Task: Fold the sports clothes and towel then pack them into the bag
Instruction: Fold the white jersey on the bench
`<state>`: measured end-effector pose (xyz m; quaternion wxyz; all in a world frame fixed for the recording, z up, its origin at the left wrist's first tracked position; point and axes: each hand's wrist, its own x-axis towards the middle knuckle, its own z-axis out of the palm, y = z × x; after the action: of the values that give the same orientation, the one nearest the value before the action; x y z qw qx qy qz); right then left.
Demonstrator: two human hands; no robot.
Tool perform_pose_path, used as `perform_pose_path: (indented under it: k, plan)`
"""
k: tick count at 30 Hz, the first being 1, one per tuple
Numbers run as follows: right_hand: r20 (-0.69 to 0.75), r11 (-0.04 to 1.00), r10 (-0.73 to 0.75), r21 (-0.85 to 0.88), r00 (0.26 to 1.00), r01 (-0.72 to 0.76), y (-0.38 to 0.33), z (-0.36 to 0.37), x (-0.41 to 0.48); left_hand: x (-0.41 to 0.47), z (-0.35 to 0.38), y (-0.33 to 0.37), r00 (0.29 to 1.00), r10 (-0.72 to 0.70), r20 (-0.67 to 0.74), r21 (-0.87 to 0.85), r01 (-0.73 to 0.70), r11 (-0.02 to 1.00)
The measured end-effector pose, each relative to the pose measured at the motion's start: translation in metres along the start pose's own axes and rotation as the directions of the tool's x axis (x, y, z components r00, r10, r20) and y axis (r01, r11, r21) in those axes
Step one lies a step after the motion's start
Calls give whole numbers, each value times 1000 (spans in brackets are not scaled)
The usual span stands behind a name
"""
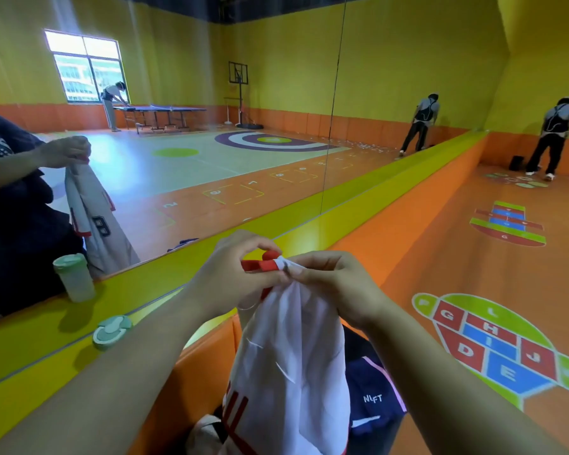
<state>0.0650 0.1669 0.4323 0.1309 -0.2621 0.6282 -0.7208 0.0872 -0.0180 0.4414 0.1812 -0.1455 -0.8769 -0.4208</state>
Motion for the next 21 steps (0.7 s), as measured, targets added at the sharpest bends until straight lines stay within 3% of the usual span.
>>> perform_pose_path:
  k: [6,12,17,21]
  plan:
    - [-57,1000,2,-23,998,-3,-3,-4,0,10,-3,-4,994,-81,79,-179,94,979]
    - [-145,965,-51,-263,988,11,0,-12,0,21,-9,-6,999,-48,25,-70,49,996]
    - [-75,847,-157,-523,985,95,8,-17,2,36,-25,12,996,59,-63,-2,-60,998]
    - [-125,759,-147,-651,981,31,6,-21,8,53,-42,33,992,123,13,82,-124,989]
